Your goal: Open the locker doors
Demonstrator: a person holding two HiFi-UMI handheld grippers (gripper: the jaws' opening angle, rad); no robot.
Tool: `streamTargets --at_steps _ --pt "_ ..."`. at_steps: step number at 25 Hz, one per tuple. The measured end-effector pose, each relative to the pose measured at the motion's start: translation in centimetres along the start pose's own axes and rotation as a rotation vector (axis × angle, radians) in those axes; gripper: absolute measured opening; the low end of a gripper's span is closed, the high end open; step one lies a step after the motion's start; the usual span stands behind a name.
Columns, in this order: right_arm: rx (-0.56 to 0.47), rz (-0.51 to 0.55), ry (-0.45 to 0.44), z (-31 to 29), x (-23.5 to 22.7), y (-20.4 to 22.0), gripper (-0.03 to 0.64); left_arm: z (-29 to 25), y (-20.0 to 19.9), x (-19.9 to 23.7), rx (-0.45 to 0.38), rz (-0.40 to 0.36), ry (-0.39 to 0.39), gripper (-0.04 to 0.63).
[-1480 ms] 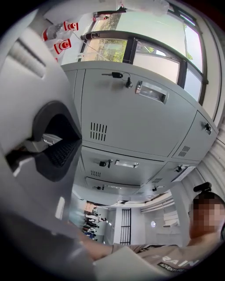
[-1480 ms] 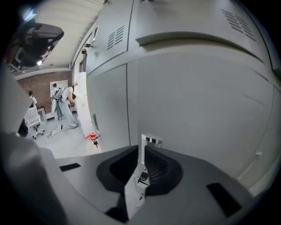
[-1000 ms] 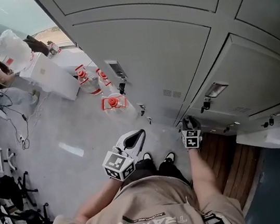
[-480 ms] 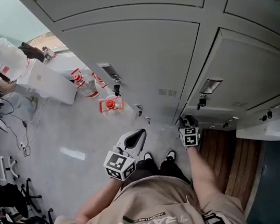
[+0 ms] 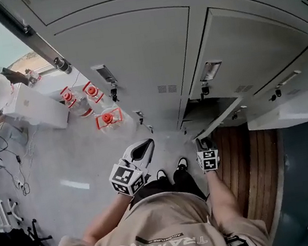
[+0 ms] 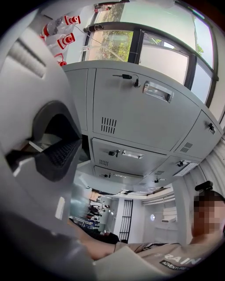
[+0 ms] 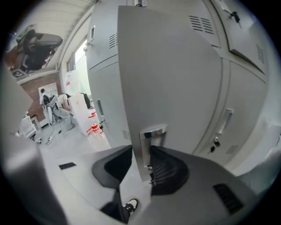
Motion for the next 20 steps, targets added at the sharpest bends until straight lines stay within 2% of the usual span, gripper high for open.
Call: streamTargets --at_steps 6,11,16,20 --pt "0.058 -0.049 0.153 6.0 -3.0 4.0 0.103 0.7 1.0 -2.6 0.018 -0.014 0.107 0.006" --pt "0.073 -0.107 0.252 10.1 -6.5 6.5 0.083 0.7 1.1 -5.9 0.002 -0.016 0.135 0.007" --pt "0.094 -0.011 0.237 12.4 -8.8 7.0 0.078 0.6 0.7 -8.1 -0.019 -0.026 0.098 0.006" --pt "0.061 0.010 0.231 13.2 -11.0 6.9 0.074 -0.3 0.7 -9.6 -0.055 -0.053 0.071 0.007"
Point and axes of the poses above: the fingertips, and each gripper's own axes: z backward along the fingers, x to its left, y out of its underside, the point moved 2 cm from there along z, backward along the fingers, and after that the axes turned 2 degrees about -z, right-handed, at the moved point
